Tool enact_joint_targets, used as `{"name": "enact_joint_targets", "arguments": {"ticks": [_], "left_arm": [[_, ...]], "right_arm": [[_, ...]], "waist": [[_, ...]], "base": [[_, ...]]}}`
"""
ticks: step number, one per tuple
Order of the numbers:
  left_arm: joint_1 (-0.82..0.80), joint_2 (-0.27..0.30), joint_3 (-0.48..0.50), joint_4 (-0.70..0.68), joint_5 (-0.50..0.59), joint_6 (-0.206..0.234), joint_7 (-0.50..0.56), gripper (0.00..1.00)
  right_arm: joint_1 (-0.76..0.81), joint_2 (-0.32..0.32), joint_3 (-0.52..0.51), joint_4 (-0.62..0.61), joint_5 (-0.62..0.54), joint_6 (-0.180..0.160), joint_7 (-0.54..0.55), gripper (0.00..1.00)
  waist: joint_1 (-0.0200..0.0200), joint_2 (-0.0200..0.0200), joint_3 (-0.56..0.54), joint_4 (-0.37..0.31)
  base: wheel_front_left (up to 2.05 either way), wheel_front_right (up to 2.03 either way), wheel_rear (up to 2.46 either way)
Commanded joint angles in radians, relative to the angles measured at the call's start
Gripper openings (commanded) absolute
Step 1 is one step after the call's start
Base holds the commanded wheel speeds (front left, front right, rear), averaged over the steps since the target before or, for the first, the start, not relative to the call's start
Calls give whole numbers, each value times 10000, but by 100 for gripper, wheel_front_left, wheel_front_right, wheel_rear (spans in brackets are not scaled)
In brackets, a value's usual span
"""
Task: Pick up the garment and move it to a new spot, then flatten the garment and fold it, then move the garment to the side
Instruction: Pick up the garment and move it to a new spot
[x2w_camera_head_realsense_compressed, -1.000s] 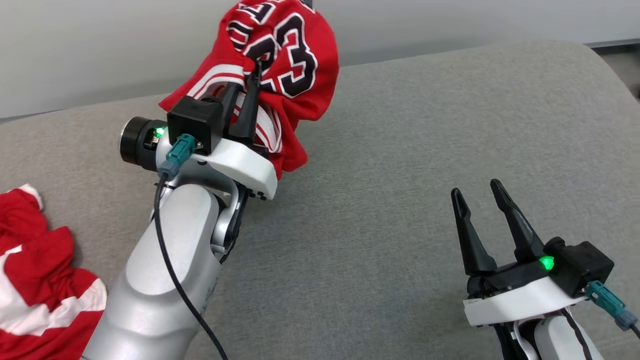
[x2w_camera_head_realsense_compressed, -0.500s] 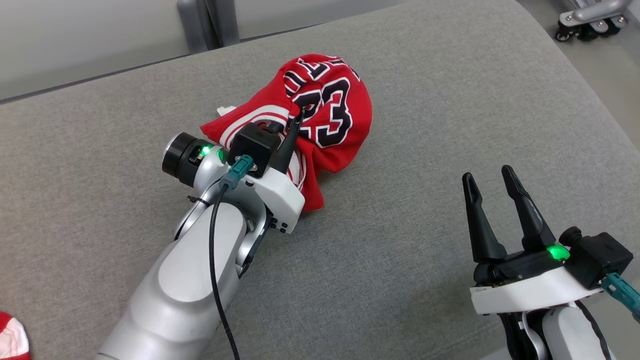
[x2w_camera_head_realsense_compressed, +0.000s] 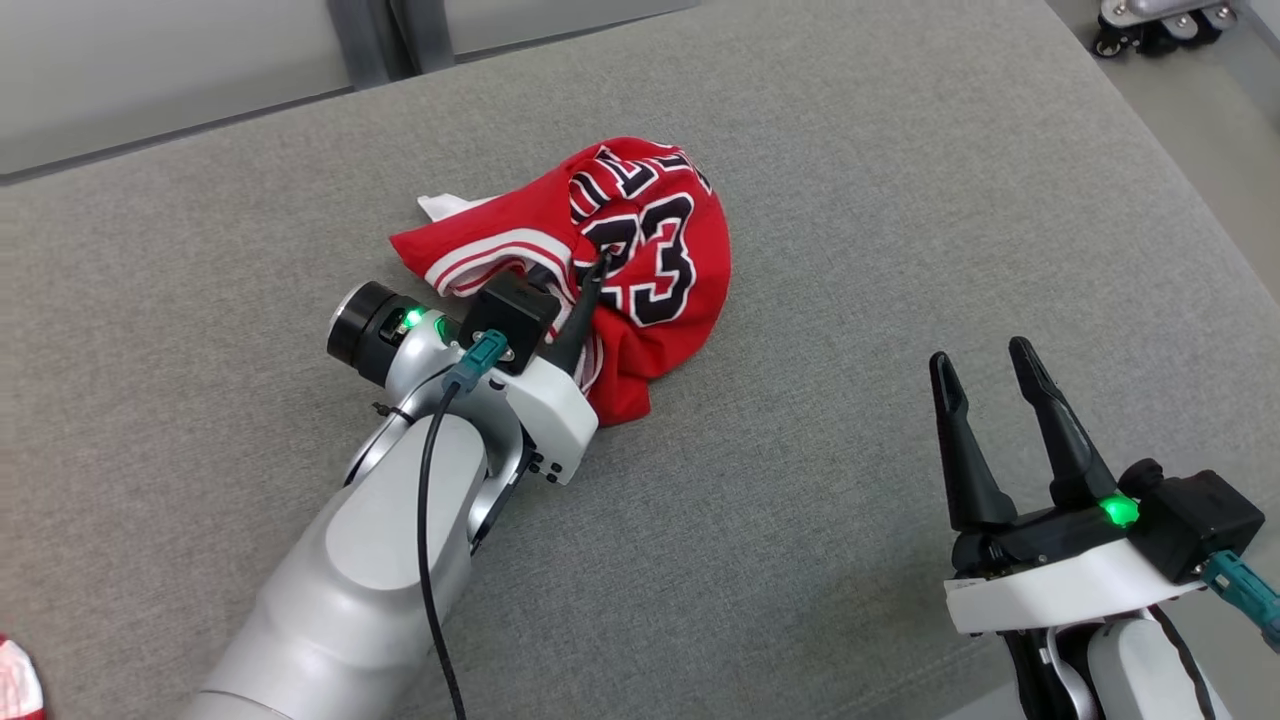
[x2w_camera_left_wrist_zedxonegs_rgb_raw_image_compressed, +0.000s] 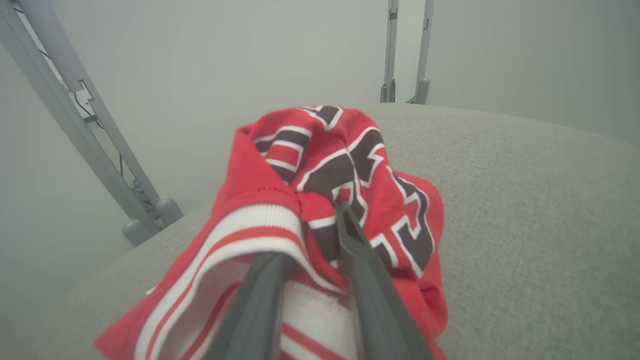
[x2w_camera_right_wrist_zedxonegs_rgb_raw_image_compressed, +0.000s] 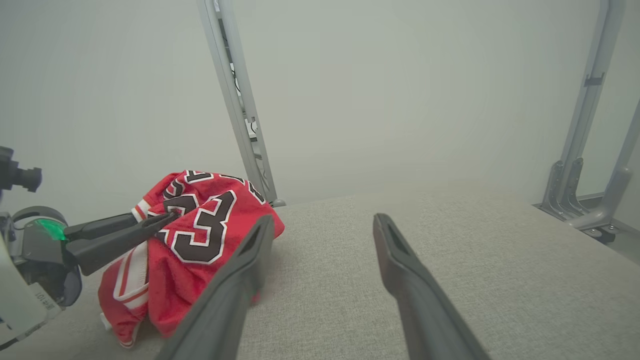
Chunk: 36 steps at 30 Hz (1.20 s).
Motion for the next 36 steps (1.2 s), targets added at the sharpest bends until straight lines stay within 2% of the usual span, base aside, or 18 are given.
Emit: {"name": "enact_joint_targets", "arguments": {"ticks": [1,6,9,14,18,22,28,36], "left_arm": [[-125,22,-27,1,-138,0,-134,100],[289,6,-96,-130,-554,22,-242,100],[489,2,50,-434,-900,211,-334,100],[1274,123,466,-1244,-1069,834,-414,100],[2321,404,1038,-2674,-912,1307,-418,100],[3292,560,1555,-3748,-812,1572,-425,100],[5169,689,2418,-5236,-593,1745,-424,100],[6891,472,2939,-5855,38,1841,-426,100]], "right_arm": [[77,-40,3,47,-120,1,-26,100],[246,-38,31,123,-365,1,-26,100],[336,-45,85,207,-475,1,-25,100],[521,-48,205,344,-644,1,-26,100],[673,-46,269,402,-727,1,-26,100],[780,-48,308,448,-766,1,-26,100],[1128,-52,245,558,-726,1,-26,100],[1819,-51,-319,458,-447,1,-26,100]], "waist": [[0,-1,-256,257],[0,-1,-747,882],[0,-1,-1057,1343],[0,-1,-1558,2141],[0,-1,-1959,2744],[0,-1,-2224,3114],[0,-1,-2712,3732],[0,-1,-3186,4261]], "base": [[0,0,0],[0,0,0],[0,0,0],[0,0,0],[0,0,0],[0,0,0],[0,0,0],[0,0,0]]}}
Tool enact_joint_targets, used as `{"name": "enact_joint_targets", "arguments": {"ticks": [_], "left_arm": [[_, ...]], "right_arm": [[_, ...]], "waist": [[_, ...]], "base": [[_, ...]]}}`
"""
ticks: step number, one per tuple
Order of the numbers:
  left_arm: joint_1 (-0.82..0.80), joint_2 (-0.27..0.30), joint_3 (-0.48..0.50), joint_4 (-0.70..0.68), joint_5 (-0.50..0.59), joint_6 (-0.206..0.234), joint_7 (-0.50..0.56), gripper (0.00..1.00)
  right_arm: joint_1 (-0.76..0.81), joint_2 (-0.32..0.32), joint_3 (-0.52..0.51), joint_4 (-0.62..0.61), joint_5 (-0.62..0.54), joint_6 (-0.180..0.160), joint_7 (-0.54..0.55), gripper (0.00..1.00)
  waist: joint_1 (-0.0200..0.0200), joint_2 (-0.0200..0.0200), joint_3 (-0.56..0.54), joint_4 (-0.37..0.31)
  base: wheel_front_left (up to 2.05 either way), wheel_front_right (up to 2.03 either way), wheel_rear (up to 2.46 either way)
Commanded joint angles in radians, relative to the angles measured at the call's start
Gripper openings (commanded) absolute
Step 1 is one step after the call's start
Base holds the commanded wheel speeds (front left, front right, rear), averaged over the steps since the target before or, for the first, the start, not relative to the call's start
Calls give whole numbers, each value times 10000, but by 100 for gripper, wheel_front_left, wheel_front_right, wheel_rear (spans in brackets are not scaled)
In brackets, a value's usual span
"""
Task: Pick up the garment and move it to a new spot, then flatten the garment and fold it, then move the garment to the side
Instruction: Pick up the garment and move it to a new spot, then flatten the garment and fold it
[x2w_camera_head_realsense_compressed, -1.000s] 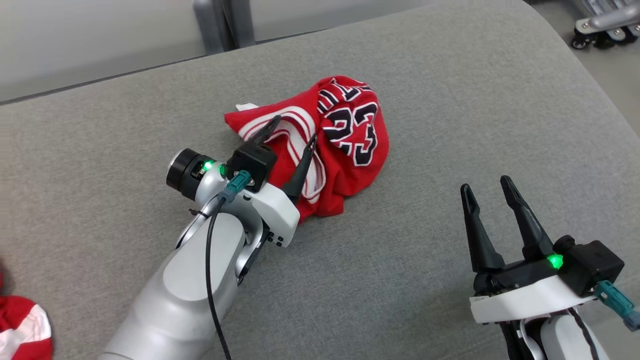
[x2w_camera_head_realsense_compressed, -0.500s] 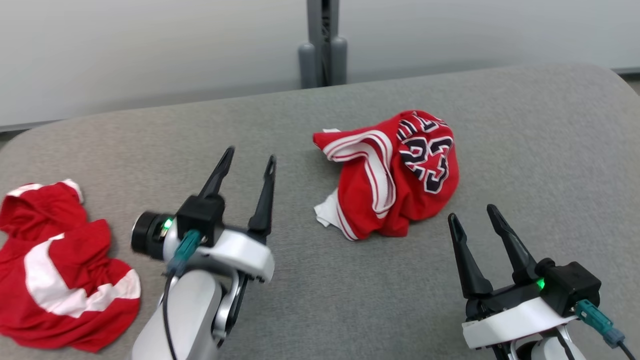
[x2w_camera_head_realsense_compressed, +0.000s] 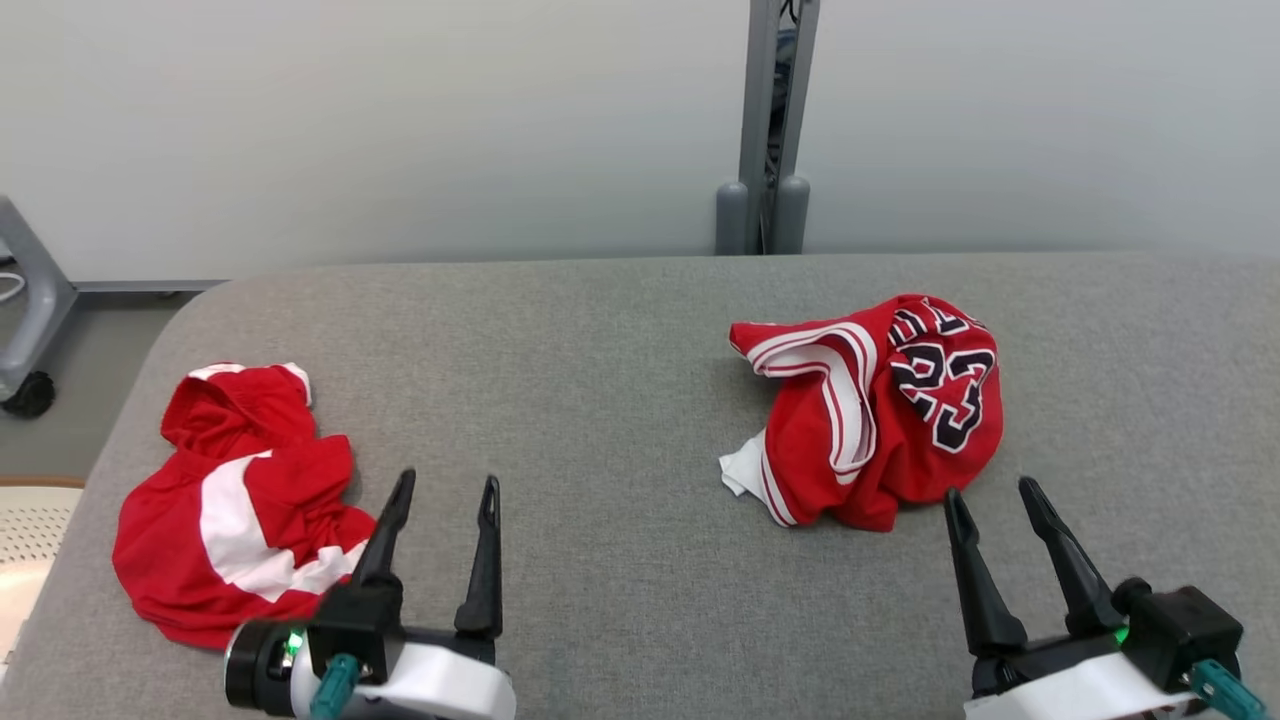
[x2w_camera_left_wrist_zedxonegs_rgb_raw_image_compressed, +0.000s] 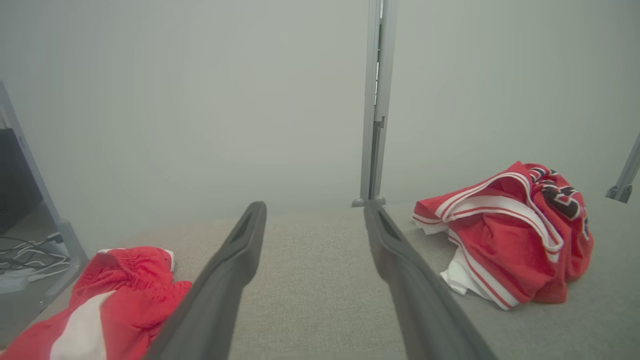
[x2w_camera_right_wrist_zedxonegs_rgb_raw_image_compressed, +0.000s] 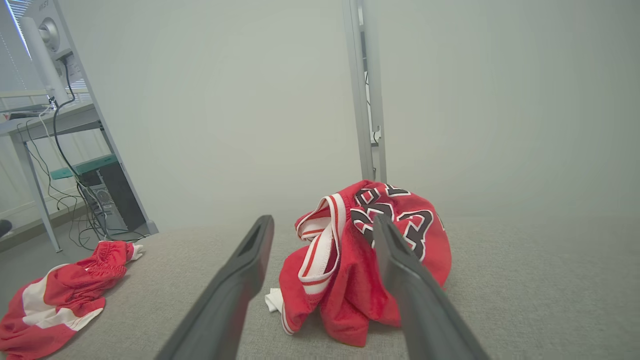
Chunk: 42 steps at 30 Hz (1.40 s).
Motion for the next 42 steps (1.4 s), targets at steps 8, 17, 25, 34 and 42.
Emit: {"name": "enact_joint_targets", "arguments": {"ticks": [8,17,25,34,42], "left_arm": [[1246,-297,440,-473,441,284,-50,100],[1824,-446,1029,-822,506,402,-51,100],[1697,-489,1001,-713,558,233,-51,100],[1619,-497,866,-636,443,224,-51,100],[1547,-494,792,-559,411,279,-52,100]], "right_arm": [[854,-60,-331,-249,-192,1,-24,100],[1220,-60,-170,-426,-641,1,-24,100],[1233,-60,-97,-459,-720,1,-24,100],[1145,-60,34,-354,-643,1,-23,100],[1139,-62,102,-235,-654,1,-24,100]], "waist": [[0,0,-454,61],[0,0,-516,-61],[0,0,-536,-102],[0,0,-523,-116],[0,0,-471,-41]], "base": [[0,0,0],[0,0,0],[0,0,0],[0,0,0],[0,0,0]]}}
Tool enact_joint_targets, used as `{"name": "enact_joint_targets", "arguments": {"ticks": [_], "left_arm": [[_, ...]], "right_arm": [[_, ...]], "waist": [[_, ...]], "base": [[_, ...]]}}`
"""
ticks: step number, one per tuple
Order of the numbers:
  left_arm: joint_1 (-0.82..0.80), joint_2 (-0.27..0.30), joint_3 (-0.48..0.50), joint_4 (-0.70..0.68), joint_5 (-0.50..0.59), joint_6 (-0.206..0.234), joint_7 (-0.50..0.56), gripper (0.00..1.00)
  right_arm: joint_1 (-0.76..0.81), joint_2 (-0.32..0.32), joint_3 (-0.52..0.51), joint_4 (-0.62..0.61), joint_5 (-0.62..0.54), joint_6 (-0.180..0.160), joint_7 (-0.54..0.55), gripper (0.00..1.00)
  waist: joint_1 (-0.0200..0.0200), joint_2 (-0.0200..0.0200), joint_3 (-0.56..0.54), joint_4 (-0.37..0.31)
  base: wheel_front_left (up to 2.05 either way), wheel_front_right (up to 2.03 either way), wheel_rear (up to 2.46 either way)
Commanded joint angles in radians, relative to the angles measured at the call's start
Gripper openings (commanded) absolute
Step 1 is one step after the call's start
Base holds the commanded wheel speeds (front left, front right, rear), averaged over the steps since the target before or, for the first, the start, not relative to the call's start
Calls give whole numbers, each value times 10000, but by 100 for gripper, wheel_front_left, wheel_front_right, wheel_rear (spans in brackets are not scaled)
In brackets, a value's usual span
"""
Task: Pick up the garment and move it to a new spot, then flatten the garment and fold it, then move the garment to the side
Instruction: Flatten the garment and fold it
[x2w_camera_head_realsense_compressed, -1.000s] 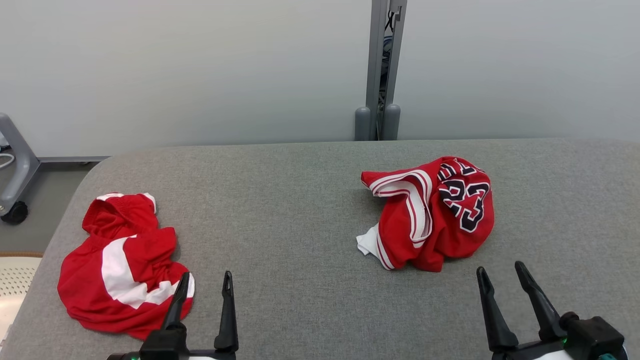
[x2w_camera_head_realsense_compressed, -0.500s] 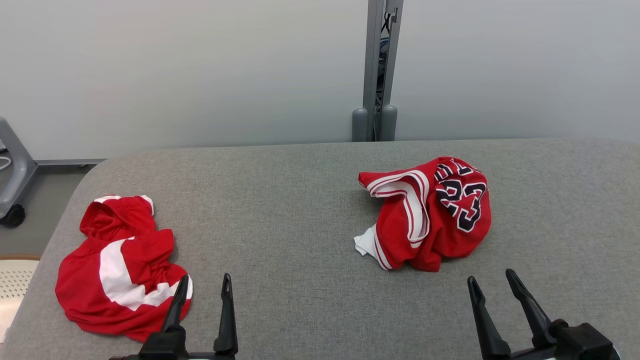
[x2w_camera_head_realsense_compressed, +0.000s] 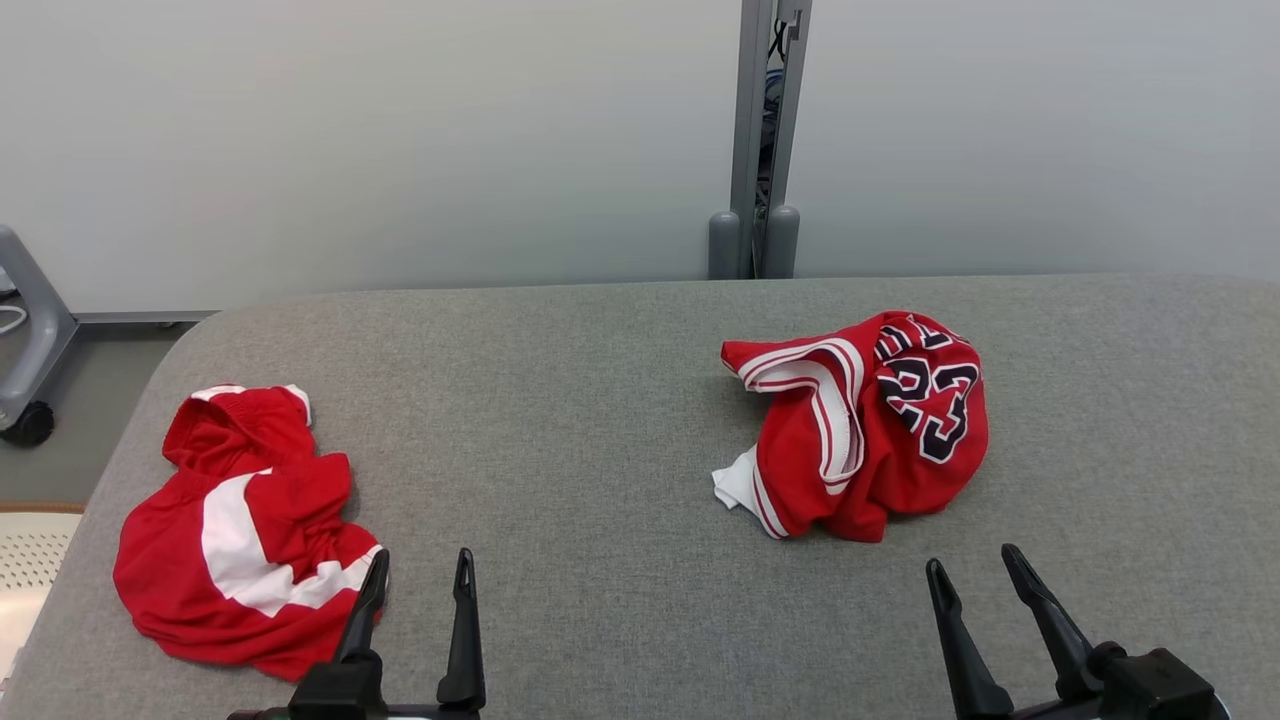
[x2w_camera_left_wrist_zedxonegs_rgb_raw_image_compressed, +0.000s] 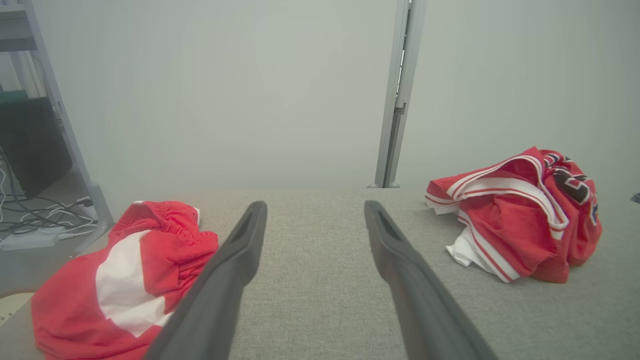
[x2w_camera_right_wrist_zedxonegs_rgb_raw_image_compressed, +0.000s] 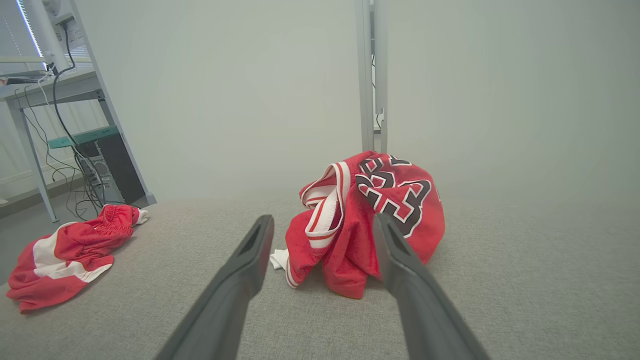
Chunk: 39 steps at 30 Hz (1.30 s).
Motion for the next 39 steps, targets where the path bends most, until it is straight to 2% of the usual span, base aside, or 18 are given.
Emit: {"name": "enact_joint_targets", "arguments": {"ticks": [1,7,13,19,24,28,39], "left_arm": [[-189,28,7,21,-19,25,-52,100],[-353,29,-206,112,-123,28,-52,100],[-708,28,-387,480,-240,-122,-52,100],[-1912,28,-776,1720,-216,-814,-50,100],[-3562,31,-1145,3050,-220,-1031,-52,100],[-4716,32,-1534,3902,-271,-1378,-52,100],[-6443,28,-2626,5797,-570,-1991,-43,100]], "right_arm": [[-54,-54,-4,26,-10,1,-23,100],[-126,-52,3,68,200,1,-24,100],[-336,-57,93,66,254,1,-22,100],[-630,-57,125,21,138,1,-24,100],[-1061,-53,139,-87,63,1,-24,100],[-1452,-56,148,-141,108,1,-24,100],[-1986,-51,262,-200,373,1,-24,100]], "waist": [[0,0,5,10],[0,0,83,7],[0,0,380,-296],[0,0,1122,-729],[0,0,2057,-1095],[0,0,2662,-1430],[0,0,3441,-2172]], "base": [[0,0,0],[0,0,0],[0,0,0],[0,0,0],[0,0,0],[0,0,0],[0,0,0]]}}
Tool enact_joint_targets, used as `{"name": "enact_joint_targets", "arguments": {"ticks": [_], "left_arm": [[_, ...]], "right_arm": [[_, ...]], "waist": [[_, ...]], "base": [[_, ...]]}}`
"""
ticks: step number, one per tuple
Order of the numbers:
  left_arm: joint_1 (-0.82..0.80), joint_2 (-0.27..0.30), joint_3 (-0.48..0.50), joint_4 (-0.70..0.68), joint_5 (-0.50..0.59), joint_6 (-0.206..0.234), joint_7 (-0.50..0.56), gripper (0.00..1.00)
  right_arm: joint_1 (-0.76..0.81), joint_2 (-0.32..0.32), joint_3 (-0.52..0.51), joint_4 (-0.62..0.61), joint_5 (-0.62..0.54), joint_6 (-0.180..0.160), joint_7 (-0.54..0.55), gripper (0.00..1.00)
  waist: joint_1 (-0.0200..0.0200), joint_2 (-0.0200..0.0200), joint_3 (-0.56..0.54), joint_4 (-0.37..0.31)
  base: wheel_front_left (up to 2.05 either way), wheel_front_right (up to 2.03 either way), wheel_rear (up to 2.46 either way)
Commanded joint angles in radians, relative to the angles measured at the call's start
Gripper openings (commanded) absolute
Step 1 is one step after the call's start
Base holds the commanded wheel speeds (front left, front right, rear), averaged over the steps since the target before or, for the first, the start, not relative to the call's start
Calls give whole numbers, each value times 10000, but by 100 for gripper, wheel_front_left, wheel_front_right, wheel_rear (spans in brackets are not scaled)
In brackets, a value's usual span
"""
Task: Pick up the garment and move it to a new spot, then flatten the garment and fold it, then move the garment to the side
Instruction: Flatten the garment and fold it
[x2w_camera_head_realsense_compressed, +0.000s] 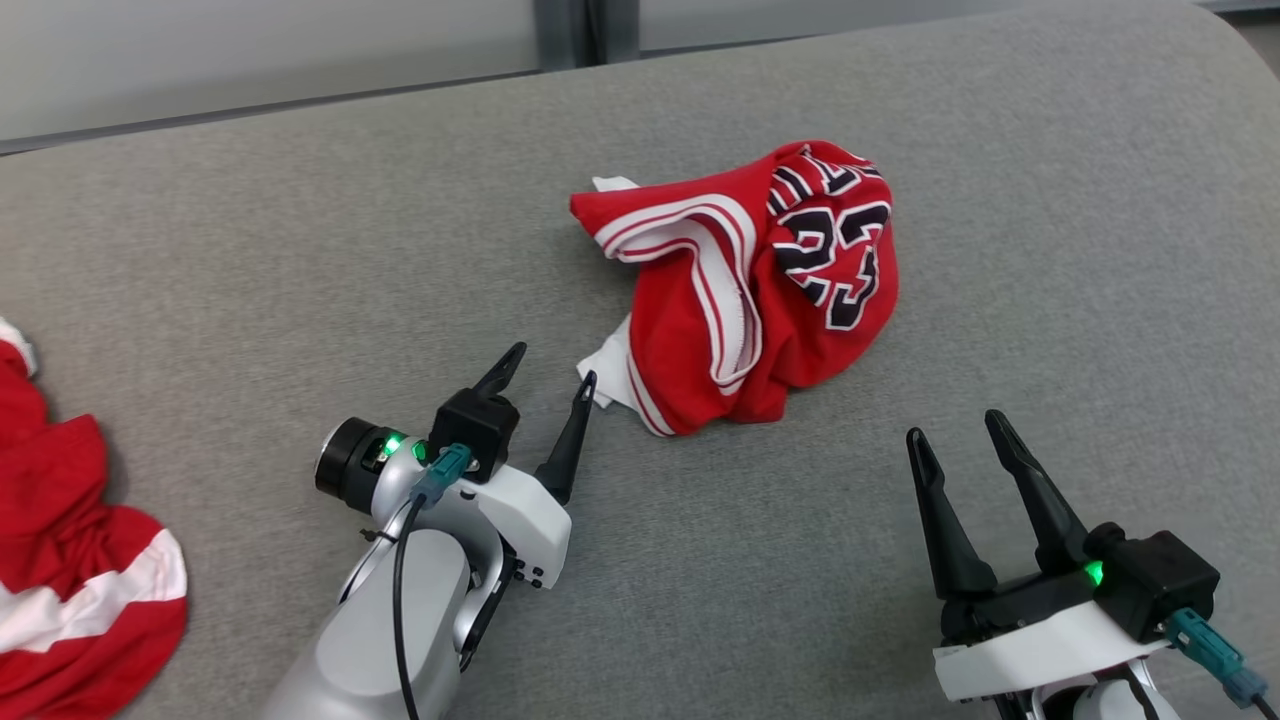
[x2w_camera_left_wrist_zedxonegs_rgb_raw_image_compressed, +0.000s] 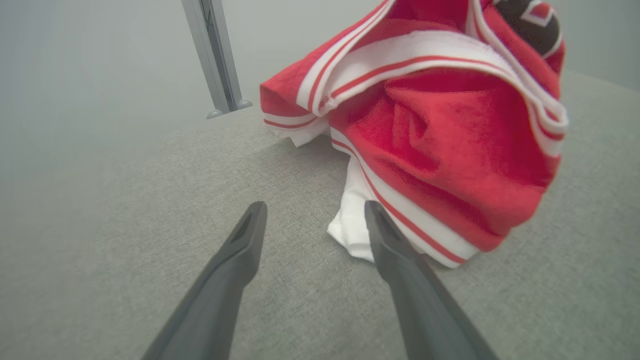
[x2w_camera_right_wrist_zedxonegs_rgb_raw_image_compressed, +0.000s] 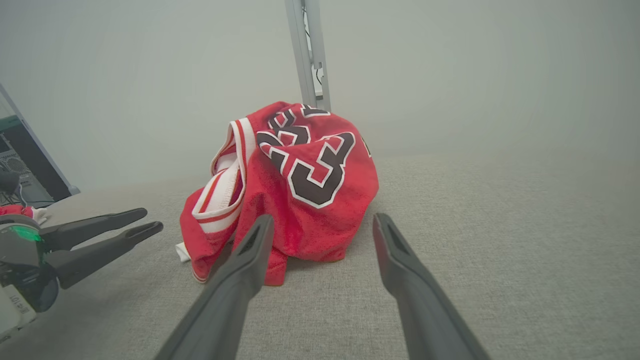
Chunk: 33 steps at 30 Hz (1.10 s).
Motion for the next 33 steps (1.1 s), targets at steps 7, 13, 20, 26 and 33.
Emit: {"name": "enact_joint_targets", "arguments": {"ticks": [7,13,20,26,33], "left_arm": [[-729,40,-583,1126,-158,-57,143,100],[-1061,40,-896,1900,-417,-56,545,76],[-1196,33,-1375,1608,-1158,-465,575,0],[-904,23,-1686,-649,-4281,-1075,1047,0],[-1776,36,-1974,-3908,-8555,-1074,2020,0]], "right_arm": [[-333,-46,-114,-88,131,1,-26,100],[-335,-46,-109,-67,203,1,-26,100],[-272,-48,-136,1,227,1,-26,100],[-193,-51,42,97,256,1,-26,100],[-37,-52,233,309,338,1,-26,100]], "waist": [[0,0,475,-755],[0,0,563,-1010],[0,0,376,-966],[0,0,-116,-909],[0,0,-862,-1057]], "base": [[0,0,0],[0,0,0],[0,0,0],[0,0,0],[0,0,0]]}}
